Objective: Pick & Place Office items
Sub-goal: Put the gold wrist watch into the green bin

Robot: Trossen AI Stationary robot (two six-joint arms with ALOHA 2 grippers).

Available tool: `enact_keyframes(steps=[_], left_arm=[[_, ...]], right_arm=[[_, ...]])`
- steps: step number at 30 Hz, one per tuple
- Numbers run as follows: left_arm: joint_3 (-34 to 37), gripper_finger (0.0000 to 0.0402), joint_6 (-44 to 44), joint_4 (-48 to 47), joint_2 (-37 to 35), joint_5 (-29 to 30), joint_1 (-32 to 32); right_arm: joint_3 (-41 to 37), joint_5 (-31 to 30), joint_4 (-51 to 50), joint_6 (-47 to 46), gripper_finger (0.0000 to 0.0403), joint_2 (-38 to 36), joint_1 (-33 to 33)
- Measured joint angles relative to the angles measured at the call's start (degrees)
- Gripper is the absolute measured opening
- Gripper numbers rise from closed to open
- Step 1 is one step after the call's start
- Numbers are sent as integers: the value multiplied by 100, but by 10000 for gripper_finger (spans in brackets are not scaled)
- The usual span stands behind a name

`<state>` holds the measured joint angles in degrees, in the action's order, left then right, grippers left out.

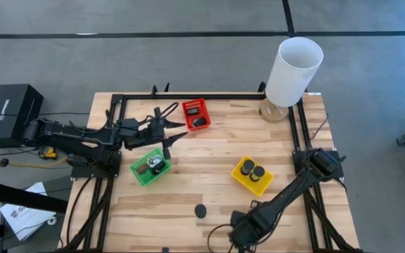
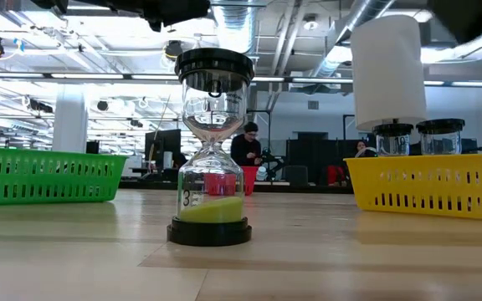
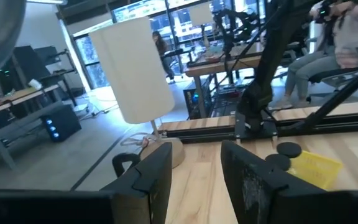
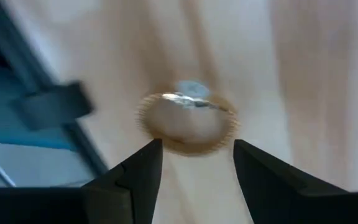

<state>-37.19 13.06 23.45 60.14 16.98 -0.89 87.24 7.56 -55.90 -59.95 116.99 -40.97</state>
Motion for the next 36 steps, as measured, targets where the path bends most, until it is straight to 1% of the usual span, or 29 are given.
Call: enact_keyframes(steps=[4, 5, 9, 12, 15, 24, 29, 33, 36], left_arm=[[0, 131, 0, 34, 2, -141, 0], [0, 131, 0, 43, 2, -141, 0], [0, 131, 0, 104, 2, -141, 0], [0, 131, -2, 98, 2, -141, 0], [0, 131, -44, 95, 2, -141, 0], [0, 131, -46, 91, 2, -143, 0], [0, 131, -46, 87, 2, -143, 0], [0, 131, -48, 85, 2, -143, 0], [0, 131, -46, 85, 2, -143, 0]], right_arm=[[-4, -14, -602, 79, 188, 68, 29], [-4, -14, -622, 134, 188, 61, 49], [-4, -7, -510, 132, 188, 53, 100], [-64, -7, -249, 106, 188, 128, 141], [-94, 3, -98, 325, 188, 232, 147], [-97, -29, -372, 629, 189, 234, 177], [-448, -22, 223, 494, 189, 238, 172], [-554, -11, 321, 425, 183, 219, 177], [-560, -89, 334, 485, 168, 219, 175]])
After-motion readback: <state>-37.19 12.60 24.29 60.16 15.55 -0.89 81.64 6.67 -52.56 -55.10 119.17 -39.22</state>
